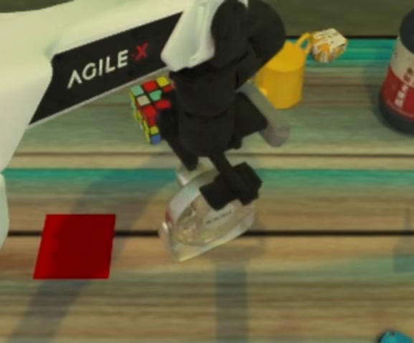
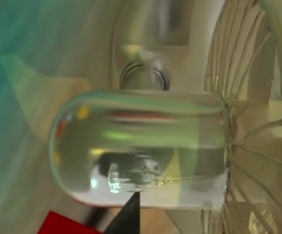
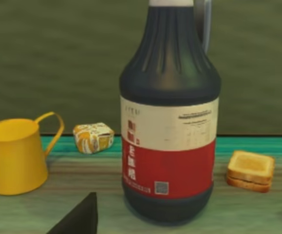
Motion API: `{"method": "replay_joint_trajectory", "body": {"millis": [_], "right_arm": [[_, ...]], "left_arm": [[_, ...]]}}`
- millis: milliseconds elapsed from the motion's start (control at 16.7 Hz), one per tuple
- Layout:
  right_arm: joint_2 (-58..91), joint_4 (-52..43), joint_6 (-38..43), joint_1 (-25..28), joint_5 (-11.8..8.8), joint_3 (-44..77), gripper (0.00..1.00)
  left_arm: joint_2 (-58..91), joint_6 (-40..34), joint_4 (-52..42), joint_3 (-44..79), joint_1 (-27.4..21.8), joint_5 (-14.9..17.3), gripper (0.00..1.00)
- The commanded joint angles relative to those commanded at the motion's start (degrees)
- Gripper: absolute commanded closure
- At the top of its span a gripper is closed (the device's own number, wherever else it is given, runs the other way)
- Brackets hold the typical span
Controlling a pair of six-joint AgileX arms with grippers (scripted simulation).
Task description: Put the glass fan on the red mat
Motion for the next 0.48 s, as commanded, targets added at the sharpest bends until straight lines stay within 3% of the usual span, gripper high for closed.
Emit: {"method": "replay_joint_trajectory", "body": {"millis": [420,480], "right_arm": [[0.0,0.0,0.0,0.0,0.0,0.0,0.00],[0.0,0.0,0.0,0.0,0.0,0.0,0.00]], "left_arm": [[0.0,0.0,0.0,0.0,0.0,0.0,0.98],[0.0,0.0,0.0,0.0,0.0,0.0,1.00]]}}
